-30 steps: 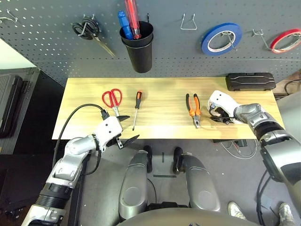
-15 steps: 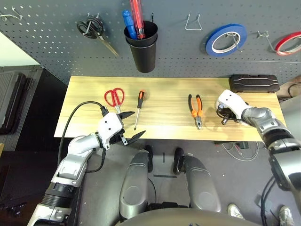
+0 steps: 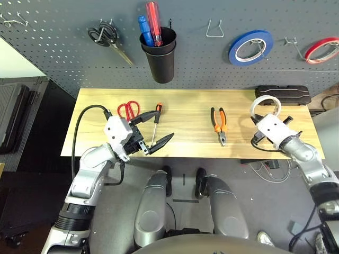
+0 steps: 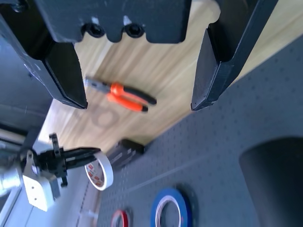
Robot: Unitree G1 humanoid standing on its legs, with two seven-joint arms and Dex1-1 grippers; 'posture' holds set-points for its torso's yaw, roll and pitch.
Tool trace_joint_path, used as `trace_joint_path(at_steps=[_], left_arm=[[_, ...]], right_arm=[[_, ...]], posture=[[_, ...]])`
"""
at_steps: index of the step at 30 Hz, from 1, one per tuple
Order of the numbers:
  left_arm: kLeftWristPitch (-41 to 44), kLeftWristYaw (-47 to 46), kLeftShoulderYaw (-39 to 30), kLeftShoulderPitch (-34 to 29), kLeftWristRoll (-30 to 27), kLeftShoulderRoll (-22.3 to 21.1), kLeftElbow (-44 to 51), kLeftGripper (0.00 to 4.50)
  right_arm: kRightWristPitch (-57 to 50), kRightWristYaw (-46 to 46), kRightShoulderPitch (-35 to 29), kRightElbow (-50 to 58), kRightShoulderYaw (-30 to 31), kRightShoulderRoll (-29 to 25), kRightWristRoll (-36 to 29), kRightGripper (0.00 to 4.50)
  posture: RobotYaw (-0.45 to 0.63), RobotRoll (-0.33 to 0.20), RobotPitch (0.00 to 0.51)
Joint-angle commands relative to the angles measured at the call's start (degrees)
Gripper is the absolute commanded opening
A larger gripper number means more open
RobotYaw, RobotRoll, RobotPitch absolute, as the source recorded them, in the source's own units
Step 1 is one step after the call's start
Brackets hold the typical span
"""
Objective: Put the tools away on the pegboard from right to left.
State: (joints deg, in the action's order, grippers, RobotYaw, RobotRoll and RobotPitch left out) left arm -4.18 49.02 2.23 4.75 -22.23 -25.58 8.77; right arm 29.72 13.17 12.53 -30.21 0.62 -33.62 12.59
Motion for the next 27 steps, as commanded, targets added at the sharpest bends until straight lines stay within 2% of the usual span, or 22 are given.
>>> trace_joint_path(at_steps=[1,12,20,27], left_arm=[[-0.2,1.2,0.0,-0.2,-1.7,0.6,1.7,4.5],[-0.5,3.0,0.9,1.4,-3.5,2.0,3.2,4.5],[-0.8,3.4,1.1,2.2,-2.9,2.2,2.5,4.5],[0.0,3.0,1.1,2.9,-2.6,1.8,2.7,4.5]], right_arm=[[4.0,-4.6,-1.3,0.5,-1.8,-0.5,1.5,0.04],[12.0,-13.1,4.7,-4.0,-5.1,-3.5,2.3,0.04],[12.5,-13.4,10.6,-8.4,-5.0,-4.0,1.5,0.04],[8.6,-9.2,19.4,-18.8,-2.9,-3.4,1.1,0.04]], posture=[[0.1,0.0,0.209],[0.1,0.0,0.171],[0.1,0.0,0.162],[0.1,0.0,0.164]])
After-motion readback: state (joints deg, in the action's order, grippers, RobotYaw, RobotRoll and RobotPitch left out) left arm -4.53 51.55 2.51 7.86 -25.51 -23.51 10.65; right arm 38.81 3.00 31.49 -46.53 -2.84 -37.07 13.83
